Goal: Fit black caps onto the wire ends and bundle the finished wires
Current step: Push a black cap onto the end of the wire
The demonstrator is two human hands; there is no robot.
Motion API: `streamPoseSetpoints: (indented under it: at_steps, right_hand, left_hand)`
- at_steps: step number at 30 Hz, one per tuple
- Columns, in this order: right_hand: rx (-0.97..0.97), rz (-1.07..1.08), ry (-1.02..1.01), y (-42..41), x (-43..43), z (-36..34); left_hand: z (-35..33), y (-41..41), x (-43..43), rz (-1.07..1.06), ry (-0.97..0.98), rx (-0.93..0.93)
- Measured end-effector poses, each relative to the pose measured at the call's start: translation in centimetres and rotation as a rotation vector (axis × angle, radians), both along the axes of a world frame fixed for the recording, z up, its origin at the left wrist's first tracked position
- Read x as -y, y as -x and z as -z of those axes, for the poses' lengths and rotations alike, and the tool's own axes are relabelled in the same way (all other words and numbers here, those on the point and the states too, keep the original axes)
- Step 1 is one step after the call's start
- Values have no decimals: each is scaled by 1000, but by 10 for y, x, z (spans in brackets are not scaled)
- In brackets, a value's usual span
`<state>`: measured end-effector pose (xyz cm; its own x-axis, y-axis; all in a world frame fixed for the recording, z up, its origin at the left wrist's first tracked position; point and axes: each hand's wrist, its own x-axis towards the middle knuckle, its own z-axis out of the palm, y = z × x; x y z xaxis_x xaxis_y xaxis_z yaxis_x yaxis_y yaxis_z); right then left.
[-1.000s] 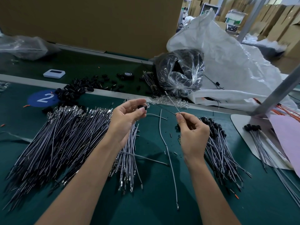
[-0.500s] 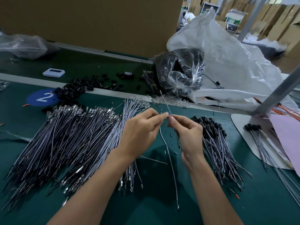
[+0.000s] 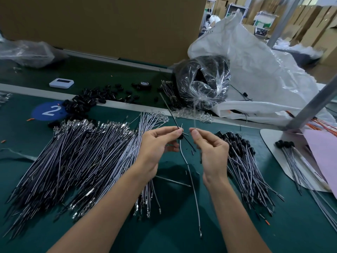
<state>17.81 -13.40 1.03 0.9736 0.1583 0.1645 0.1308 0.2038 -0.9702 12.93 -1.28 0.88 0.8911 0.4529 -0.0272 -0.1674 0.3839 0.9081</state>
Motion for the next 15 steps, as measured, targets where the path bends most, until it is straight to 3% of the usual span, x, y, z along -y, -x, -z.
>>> streamPoseSetpoints:
  at_steps: [7,15]
  right_hand:
    - [91,-60,142,1,-6,7]
    - [248,252,336,-6,3,8]
  left_hand:
    - [3,-1,1,88,190,13]
    - [2,1,-16,-82,204,111]
